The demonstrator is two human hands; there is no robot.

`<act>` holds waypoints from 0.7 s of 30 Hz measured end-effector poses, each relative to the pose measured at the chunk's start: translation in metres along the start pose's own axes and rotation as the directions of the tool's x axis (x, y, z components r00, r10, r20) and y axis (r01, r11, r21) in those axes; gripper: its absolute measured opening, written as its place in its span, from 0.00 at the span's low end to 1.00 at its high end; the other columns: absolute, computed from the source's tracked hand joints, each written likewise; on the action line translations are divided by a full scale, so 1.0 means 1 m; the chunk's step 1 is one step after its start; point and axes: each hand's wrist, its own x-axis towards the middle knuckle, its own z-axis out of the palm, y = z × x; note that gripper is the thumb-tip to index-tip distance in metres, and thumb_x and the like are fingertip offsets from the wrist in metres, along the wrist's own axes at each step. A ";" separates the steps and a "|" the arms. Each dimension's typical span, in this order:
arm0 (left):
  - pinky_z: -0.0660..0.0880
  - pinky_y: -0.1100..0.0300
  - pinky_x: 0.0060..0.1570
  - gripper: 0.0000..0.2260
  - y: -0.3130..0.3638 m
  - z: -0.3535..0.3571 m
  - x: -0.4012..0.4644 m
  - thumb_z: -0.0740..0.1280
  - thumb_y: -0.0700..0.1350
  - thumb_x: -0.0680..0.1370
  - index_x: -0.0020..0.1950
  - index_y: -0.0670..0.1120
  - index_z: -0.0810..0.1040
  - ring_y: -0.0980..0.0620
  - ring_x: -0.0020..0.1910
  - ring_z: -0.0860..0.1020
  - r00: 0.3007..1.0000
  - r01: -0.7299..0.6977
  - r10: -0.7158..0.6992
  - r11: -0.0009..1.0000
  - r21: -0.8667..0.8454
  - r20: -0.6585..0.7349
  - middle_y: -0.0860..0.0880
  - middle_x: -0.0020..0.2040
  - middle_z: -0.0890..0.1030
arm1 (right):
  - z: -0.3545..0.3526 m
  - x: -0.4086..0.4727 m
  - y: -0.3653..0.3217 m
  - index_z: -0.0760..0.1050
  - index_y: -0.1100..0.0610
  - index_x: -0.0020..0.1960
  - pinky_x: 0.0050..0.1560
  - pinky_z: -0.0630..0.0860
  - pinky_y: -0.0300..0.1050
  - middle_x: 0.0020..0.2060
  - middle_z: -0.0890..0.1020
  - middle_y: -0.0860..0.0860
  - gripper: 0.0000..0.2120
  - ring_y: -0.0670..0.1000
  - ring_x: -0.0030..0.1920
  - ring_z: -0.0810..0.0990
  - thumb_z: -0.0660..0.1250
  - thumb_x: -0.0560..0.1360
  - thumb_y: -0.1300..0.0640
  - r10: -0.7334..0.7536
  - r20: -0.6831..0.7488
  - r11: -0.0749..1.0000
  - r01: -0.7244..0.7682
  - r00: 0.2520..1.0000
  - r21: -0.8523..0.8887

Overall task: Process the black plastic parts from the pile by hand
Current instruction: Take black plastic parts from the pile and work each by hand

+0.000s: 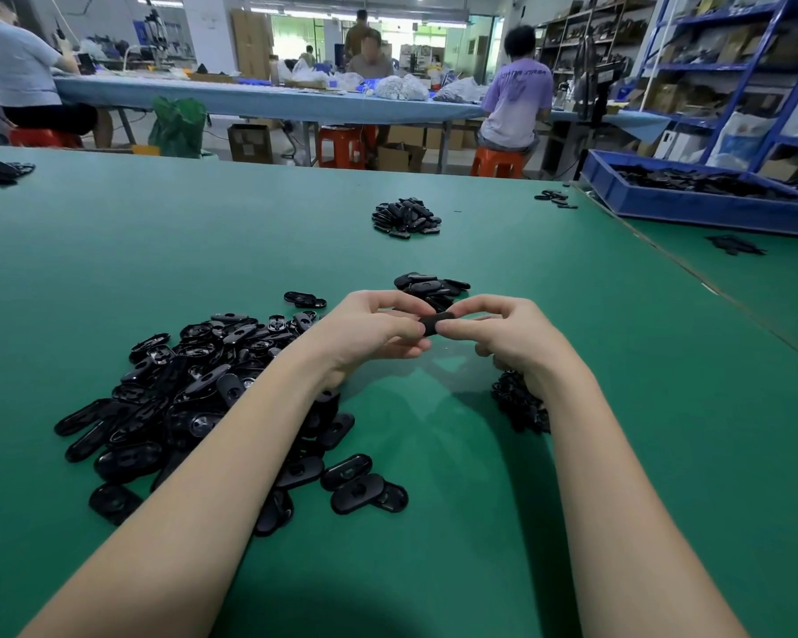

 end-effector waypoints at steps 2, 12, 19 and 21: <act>0.81 0.62 0.46 0.08 0.001 0.003 -0.001 0.67 0.30 0.77 0.53 0.40 0.81 0.49 0.41 0.83 1.000 -0.004 0.004 1.000 0.015 0.003 0.42 0.43 0.84 | 0.001 0.000 0.001 0.82 0.49 0.41 0.26 0.59 0.37 0.36 0.75 0.50 0.09 0.48 0.32 0.66 0.82 0.67 0.52 0.026 0.025 1.000 -0.026 0.999 -0.004; 0.82 0.60 0.49 0.06 -0.001 0.008 0.001 0.68 0.32 0.77 0.50 0.41 0.81 0.52 0.37 0.80 0.996 -0.033 0.045 0.990 0.134 -0.083 0.42 0.41 0.82 | 0.003 0.003 -0.001 0.82 0.49 0.38 0.25 0.62 0.34 0.34 0.76 0.49 0.06 0.45 0.28 0.67 0.78 0.70 0.54 -0.013 0.037 0.997 0.016 0.999 -0.074; 0.80 0.59 0.51 0.06 -0.002 0.008 0.001 0.69 0.33 0.76 0.48 0.43 0.82 0.51 0.38 0.79 0.993 -0.041 0.059 0.984 0.175 -0.100 0.43 0.41 0.83 | 0.005 0.007 0.001 0.83 0.50 0.37 0.22 0.62 0.30 0.31 0.77 0.46 0.03 0.41 0.22 0.67 0.77 0.68 0.54 -0.034 0.002 0.989 0.034 0.999 -0.143; 0.80 0.59 0.52 0.05 -0.003 0.008 0.001 0.71 0.34 0.76 0.47 0.44 0.82 0.51 0.40 0.79 0.992 -0.047 0.066 0.983 0.176 -0.103 0.43 0.42 0.83 | 0.006 0.009 0.003 0.83 0.50 0.37 0.22 0.62 0.30 0.27 0.77 0.42 0.04 0.40 0.22 0.67 0.77 0.67 0.53 -0.035 -0.018 0.986 0.032 0.999 -0.165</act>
